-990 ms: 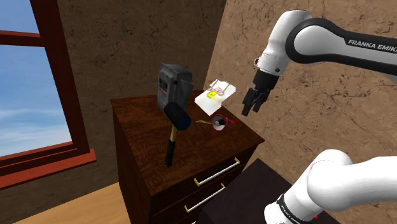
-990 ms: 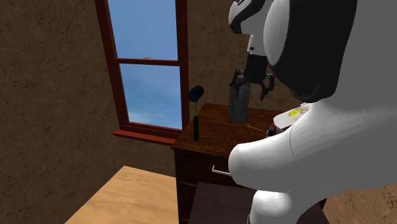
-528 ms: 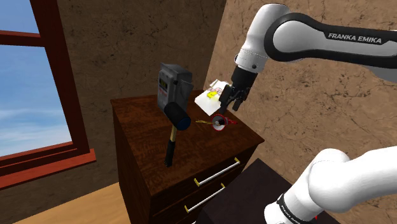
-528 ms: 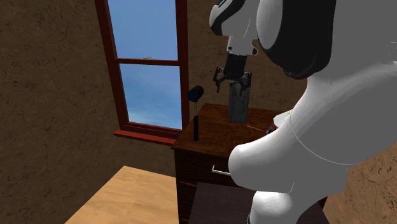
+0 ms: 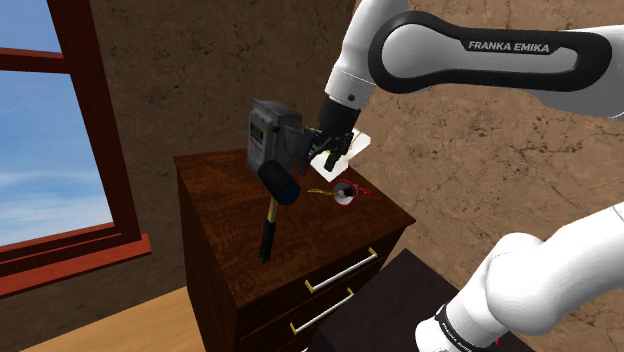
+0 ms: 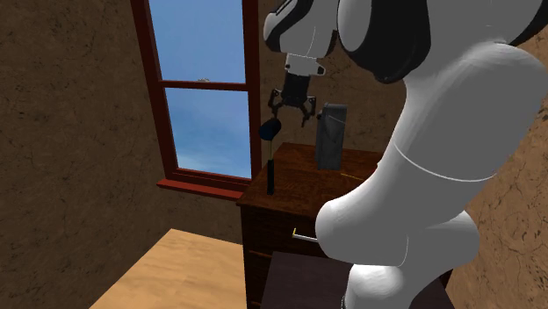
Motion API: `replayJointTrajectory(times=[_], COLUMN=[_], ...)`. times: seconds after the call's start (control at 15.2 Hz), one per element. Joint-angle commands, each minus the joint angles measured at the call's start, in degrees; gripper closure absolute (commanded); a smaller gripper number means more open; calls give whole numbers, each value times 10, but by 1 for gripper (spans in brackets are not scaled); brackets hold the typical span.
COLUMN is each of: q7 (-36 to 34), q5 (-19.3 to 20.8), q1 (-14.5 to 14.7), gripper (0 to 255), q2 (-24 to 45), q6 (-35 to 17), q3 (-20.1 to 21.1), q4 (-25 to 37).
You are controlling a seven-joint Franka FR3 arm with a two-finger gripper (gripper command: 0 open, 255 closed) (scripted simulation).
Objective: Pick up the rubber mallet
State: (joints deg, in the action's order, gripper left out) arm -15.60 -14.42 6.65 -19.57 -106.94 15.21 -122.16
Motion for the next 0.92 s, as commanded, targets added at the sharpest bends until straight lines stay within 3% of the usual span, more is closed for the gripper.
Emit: replayJointTrajectory(times=[0.0,0.26,0.86], q7=[-21,-63,-56], q5=[2,18,15], q1=[4,13,15], gripper=[0,0,0], q2=[31,102,109], q6=[-13,-35,-92], q3=[16,45,49], q4=[29,98,46])
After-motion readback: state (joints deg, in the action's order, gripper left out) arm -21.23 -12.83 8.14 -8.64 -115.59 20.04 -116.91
